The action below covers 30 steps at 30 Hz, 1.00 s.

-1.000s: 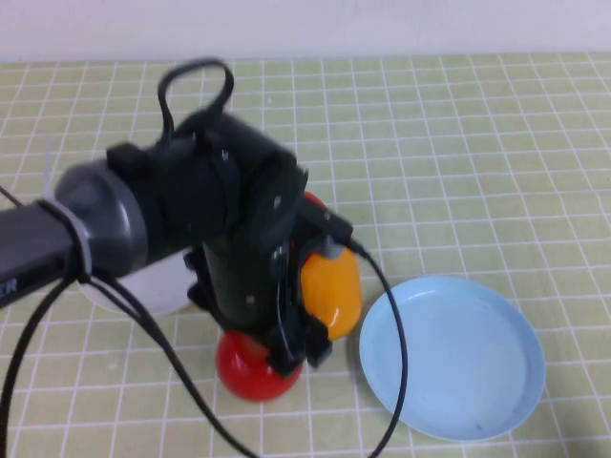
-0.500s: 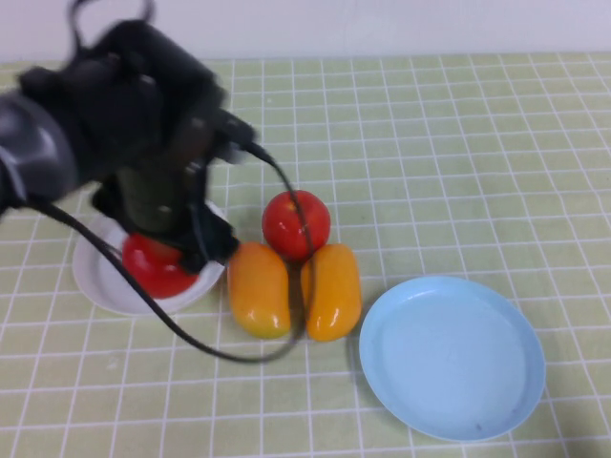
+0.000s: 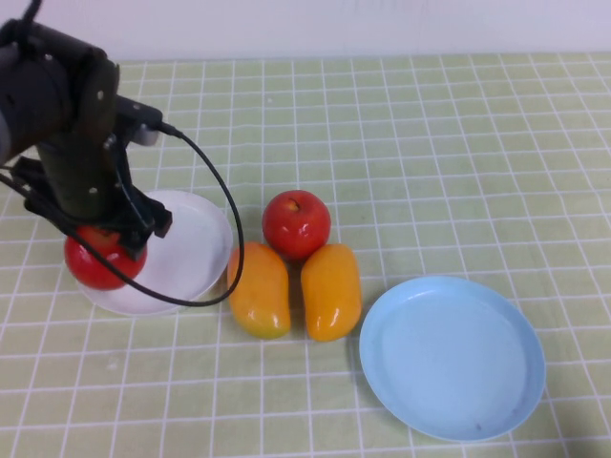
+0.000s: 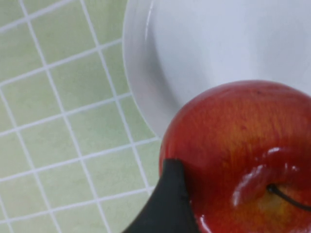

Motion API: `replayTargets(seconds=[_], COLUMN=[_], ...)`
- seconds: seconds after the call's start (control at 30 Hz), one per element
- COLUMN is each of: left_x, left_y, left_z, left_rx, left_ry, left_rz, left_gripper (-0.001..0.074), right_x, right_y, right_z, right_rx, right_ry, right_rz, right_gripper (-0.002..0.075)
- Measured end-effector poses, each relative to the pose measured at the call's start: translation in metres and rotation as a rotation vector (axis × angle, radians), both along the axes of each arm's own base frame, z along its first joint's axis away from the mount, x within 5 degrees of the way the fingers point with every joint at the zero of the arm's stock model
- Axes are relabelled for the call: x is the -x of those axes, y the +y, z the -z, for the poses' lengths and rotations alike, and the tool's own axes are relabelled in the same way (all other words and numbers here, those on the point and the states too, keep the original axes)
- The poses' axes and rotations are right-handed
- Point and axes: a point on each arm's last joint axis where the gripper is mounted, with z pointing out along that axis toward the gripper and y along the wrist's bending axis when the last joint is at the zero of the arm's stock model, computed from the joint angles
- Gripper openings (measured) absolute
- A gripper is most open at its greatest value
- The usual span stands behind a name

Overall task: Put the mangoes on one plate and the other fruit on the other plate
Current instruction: Put one type of fruit in the left plate

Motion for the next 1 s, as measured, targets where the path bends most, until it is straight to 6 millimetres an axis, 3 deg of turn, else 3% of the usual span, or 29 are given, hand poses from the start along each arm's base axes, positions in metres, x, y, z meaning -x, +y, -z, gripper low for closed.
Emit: replayTargets(seconds=[0.23, 0.47, 0.7, 1.0], left_x=[-0.007, -0.007, -0.008, -0.008], left_y=[-0.005, -0.005, -0.005, -0.017], left_z=[0.02, 0.019, 0.0, -0.028], left_rx=[0.002, 0.002, 0.012, 0.159], left_ry=[0.049, 0.048, 0.03, 0.0], left_rz=[0.024, 0.025, 0.015, -0.006], left_gripper=[0.0569, 0.0668, 0.0669, 0.0669], right_x=[0.0, 0.0, 0.0, 0.0], right_y=[0.0, 0.0, 0.0, 0.0], right_z=[0.0, 0.0, 0.0, 0.0], right_rx=[-0.002, -0.002, -0.002, -0.002], right_ry=[0.0, 0.0, 0.0, 0.0], right_rz=[0.0, 0.0, 0.0, 0.0], right_gripper=[-0.0015, -0.0015, -0.0015, -0.0015])
